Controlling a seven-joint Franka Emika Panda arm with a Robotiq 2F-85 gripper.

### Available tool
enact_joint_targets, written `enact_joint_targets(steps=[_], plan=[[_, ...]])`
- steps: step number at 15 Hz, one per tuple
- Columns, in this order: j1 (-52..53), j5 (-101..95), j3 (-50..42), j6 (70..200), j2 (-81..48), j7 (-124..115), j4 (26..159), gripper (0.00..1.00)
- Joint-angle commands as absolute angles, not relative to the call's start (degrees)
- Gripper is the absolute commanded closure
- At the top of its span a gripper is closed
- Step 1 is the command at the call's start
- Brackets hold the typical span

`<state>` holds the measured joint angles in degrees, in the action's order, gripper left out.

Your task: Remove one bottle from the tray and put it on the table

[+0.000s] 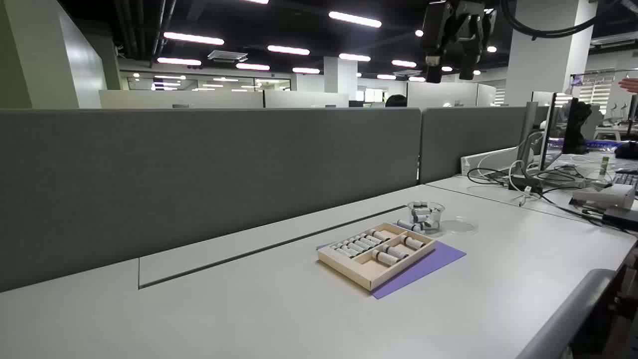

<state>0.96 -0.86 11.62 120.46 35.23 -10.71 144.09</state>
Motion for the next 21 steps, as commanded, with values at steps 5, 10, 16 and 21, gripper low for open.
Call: enact_joint_targets(steps=[5, 10, 16, 21], plan=[[2.00, -1.53, 10.73, 120.28, 35.05, -11.25, 143.94, 0.00], [2.00, -1.53, 10.73, 120.28, 35.05, -11.25, 143.94, 0.00], [3.59, 5.46, -2.88, 140.38, 21.67, 9.69, 147.96, 0.00], [4.98, 16.75, -8.88, 144.89, 2.20, 25.67, 142.87, 0.00]])
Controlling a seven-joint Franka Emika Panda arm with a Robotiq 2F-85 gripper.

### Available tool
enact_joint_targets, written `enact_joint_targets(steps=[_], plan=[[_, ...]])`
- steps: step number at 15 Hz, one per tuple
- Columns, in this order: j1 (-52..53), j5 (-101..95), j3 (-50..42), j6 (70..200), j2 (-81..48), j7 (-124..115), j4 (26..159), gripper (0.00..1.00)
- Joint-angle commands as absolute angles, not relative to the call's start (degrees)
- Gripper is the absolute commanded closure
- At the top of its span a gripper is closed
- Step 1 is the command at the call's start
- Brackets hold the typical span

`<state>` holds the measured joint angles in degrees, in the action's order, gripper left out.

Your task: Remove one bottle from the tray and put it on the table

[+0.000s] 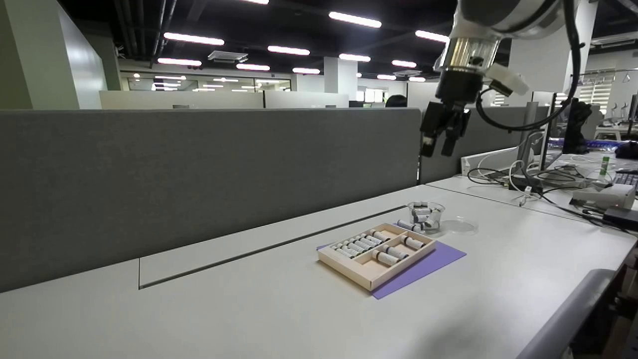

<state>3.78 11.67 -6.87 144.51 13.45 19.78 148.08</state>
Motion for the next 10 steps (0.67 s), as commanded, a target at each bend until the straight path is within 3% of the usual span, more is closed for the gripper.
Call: enact_joint_targets(steps=[1, 2, 3, 6, 10], plan=[[3.86, 16.92, -8.00, 143.81, -1.63, 25.61, 141.41, 0.00], [2.53, 15.62, -6.88, 141.02, -5.45, 23.34, 139.10, 0.00], [1.74, 15.45, -5.98, 144.33, 1.88, 24.40, 144.79, 0.00], [0.47, 14.86, -4.68, 143.47, -5.81, 23.93, 140.83, 0.00], [0.40, 14.84, -4.53, 142.72, -6.38, 23.88, 139.60, 0.00]])
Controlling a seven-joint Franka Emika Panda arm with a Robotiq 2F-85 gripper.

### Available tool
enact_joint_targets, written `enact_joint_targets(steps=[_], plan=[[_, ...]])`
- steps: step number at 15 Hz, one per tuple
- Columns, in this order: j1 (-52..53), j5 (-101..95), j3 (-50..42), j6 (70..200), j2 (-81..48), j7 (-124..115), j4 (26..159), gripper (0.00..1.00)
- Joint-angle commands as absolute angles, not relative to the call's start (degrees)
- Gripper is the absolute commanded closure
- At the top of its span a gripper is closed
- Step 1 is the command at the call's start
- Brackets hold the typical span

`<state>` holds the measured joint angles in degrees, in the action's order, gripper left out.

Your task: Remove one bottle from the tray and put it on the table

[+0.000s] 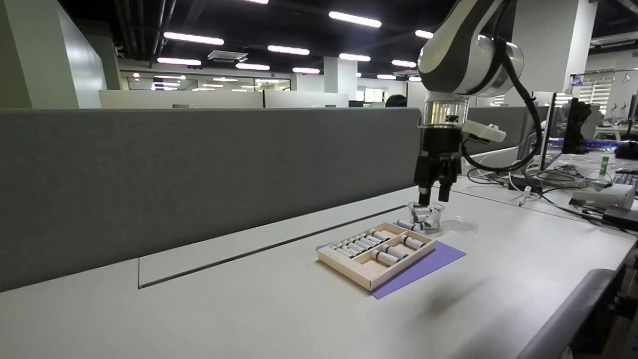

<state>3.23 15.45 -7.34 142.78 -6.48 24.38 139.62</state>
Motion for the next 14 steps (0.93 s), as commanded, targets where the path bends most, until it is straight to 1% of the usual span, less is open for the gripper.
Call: enact_joint_targets(steps=[1, 5, 9, 14], plan=[[0.41, 14.85, -4.55, 142.64, -6.29, 23.89, 139.56, 0.00], [0.22, 14.32, -4.34, 142.89, -7.13, 23.45, 138.63, 0.00], [-2.01, 18.15, -1.48, 143.03, -14.66, 23.63, 129.88, 0.00], [-3.37, 15.85, 1.99, 138.69, -25.70, 22.25, 117.67, 0.00]])
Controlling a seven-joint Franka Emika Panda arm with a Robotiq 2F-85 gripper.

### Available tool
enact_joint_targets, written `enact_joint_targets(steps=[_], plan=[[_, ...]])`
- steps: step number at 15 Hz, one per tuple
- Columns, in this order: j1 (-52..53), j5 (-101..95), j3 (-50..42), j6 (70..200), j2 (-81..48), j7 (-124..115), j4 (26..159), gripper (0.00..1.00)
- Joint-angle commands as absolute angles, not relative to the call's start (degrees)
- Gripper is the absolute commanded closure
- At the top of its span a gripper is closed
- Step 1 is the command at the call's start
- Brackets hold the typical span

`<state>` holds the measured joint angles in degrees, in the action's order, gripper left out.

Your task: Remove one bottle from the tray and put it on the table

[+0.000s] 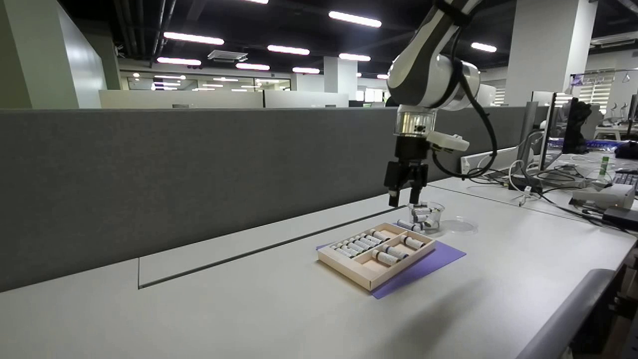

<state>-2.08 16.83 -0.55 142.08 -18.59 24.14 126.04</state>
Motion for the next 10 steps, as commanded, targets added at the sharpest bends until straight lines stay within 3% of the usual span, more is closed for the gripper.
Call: enact_joint_targets(steps=[1, 10], plan=[[-3.23, 15.06, 2.60, 137.89, -27.86, 21.74, 115.65, 0.00], [-1.87, 8.04, 3.81, 129.28, -40.76, 16.44, 105.00, 0.00]])
